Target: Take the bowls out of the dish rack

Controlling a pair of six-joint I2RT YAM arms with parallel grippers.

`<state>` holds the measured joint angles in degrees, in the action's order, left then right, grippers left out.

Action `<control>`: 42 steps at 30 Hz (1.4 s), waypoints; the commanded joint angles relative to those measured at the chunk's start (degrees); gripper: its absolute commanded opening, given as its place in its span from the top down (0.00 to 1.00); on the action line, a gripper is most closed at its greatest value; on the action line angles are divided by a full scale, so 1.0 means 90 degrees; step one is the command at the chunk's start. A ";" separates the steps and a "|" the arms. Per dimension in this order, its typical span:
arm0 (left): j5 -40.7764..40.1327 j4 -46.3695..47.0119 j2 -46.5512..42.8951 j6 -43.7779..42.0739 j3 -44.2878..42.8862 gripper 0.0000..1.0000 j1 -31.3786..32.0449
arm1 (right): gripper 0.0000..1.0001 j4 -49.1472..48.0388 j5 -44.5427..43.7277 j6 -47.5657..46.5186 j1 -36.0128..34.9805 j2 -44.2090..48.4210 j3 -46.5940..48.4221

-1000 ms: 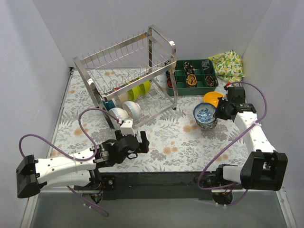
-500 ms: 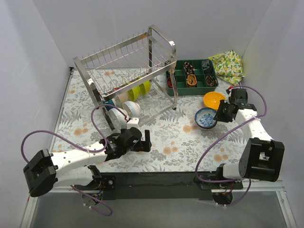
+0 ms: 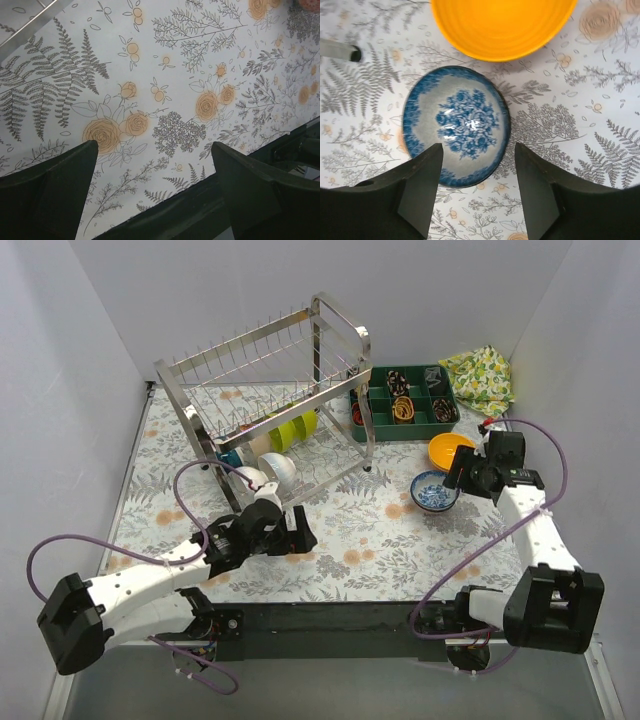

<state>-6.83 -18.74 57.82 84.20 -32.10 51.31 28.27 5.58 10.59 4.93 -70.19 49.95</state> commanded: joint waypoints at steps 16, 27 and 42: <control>-0.2034 -0.3464 -0.1473 0.0849 -0.1355 0.02 -0.0027 | 0.09 -0.5630 0.0590 0.0708 -0.4179 0.0302 -0.1196; -0.3840 -0.3212 -0.1767 0.0908 -0.1141 0.02 -0.0027 | 0.08 -0.7350 0.1020 0.0913 -0.5323 -0.1984 0.0064; -0.4124 -0.1970 -0.1347 -0.0079 -0.0799 0.06 -0.0261 | 0.07 -0.7477 0.0698 0.1371 -0.5547 -0.4280 0.1822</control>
<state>-42.41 -38.09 46.09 85.12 -40.03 50.06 -36.45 13.41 21.43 -44.16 -106.48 63.02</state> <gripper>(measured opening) 0.946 0.926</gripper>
